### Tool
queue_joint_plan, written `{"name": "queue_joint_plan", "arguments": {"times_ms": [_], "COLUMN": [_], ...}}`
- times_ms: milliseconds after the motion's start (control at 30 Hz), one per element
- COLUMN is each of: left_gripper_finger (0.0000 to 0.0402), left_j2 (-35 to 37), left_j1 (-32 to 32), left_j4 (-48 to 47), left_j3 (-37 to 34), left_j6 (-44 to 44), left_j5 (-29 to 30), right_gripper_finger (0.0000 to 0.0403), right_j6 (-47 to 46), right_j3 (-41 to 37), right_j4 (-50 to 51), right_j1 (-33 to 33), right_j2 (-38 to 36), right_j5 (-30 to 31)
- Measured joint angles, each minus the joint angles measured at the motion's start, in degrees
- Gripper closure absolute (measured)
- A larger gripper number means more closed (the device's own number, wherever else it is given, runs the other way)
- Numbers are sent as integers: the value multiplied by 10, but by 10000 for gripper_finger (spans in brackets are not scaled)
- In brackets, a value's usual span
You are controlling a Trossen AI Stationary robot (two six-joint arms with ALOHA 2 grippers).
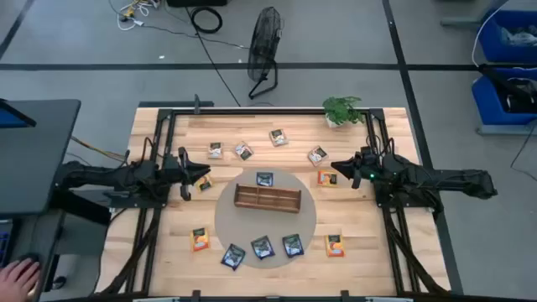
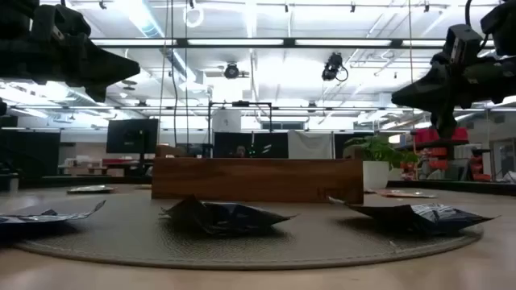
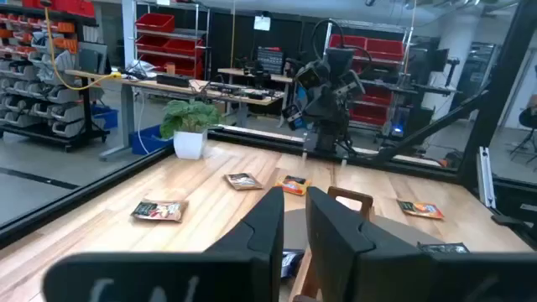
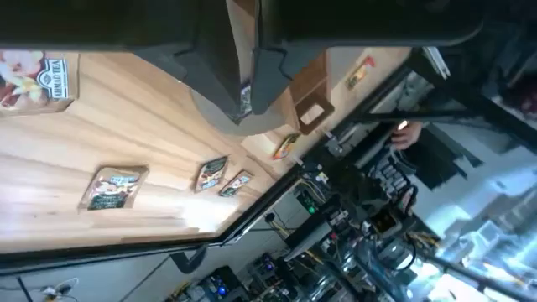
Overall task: Pick & Place Tea
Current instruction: Put the yellow tea bag into the right section of the wooden organizer
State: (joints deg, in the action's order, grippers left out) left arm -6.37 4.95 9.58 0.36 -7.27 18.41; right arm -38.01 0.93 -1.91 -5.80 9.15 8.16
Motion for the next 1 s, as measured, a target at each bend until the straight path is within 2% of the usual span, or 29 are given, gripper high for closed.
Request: {"name": "queue_joint_plan", "arguments": {"times_ms": [200,367,500,633,800,900,1000], "left_gripper_finger": [346,346,346,346,346,346,346], "left_j2": [0,0,0,0,0,0,0], "left_j1": [0,0,0,0,0,0,0], "left_j4": [0,0,0,10,78,104,105], "left_j3": [0,0,0,0,0,0,0], "left_j6": [2,-27,-119,-206,-320,-348,-352], "left_j5": [0,0,0,0,47,83,88], "right_gripper_finger": [362,362,362,362,362,362,362], "right_j6": [71,70,2,-102,-147,-164,-154], "right_j3": [0,0,0,0,0,2,28], "right_j4": [0,0,-16,-50,-93,-97,-96], "right_j1": [0,0,0,0,-1,-2,-1], "right_j2": [0,0,0,0,0,0,6], "right_j5": [0,0,1,24,67,50,34]}}
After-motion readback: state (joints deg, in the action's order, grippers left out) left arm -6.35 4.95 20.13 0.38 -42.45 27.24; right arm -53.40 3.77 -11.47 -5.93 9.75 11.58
